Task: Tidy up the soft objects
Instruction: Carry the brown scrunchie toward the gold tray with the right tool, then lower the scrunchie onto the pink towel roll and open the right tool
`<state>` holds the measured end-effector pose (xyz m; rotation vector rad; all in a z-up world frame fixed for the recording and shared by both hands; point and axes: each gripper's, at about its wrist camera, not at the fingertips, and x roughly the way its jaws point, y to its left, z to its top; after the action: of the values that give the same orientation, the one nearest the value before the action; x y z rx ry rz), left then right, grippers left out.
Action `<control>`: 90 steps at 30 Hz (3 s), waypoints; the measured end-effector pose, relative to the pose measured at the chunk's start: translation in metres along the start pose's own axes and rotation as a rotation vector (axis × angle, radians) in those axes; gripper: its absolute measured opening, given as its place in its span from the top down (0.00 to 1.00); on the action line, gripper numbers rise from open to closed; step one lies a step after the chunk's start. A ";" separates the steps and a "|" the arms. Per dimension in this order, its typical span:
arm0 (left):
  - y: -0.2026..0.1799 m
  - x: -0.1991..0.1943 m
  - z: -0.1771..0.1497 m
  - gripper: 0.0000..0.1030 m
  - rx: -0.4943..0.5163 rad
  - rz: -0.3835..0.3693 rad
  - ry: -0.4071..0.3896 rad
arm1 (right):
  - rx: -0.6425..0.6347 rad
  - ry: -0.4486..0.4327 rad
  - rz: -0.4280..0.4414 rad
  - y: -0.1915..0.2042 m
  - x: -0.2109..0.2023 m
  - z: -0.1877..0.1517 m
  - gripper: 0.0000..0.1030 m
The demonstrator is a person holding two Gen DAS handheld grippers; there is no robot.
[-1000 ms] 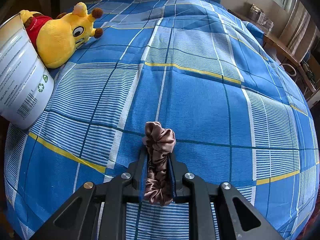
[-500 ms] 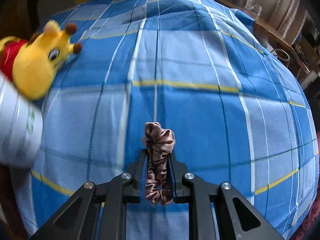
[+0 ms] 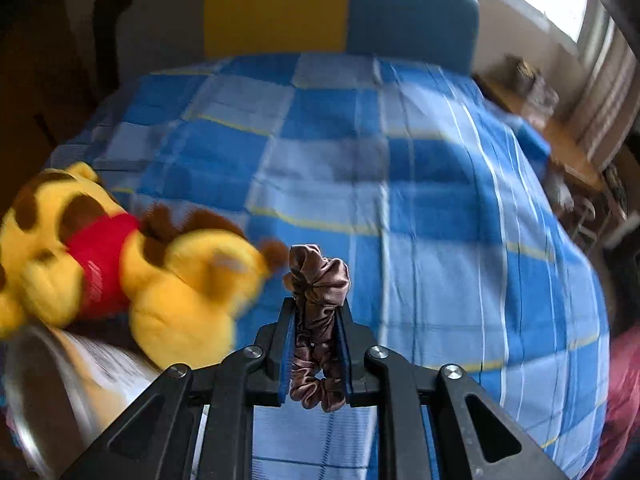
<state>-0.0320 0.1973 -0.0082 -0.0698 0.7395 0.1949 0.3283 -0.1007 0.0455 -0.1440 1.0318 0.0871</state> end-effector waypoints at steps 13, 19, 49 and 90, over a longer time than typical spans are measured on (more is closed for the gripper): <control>-0.002 -0.003 -0.004 0.34 -0.011 -0.028 0.001 | -0.206 -0.090 0.220 0.133 -0.049 0.032 0.83; 0.001 -0.007 -0.004 0.34 -0.025 -0.026 -0.004 | -0.296 -0.111 0.314 0.183 -0.072 0.016 0.83; 0.023 -0.028 -0.009 0.30 -0.110 0.054 -0.028 | -0.457 0.001 0.469 0.246 -0.078 -0.191 0.83; 0.034 -0.029 -0.010 0.00 -0.162 0.107 -0.034 | -0.381 -0.062 0.316 0.248 -0.073 -0.243 0.60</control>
<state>-0.0666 0.2245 0.0042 -0.1802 0.6929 0.3575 0.0506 0.1050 -0.0339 -0.3208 0.9615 0.5735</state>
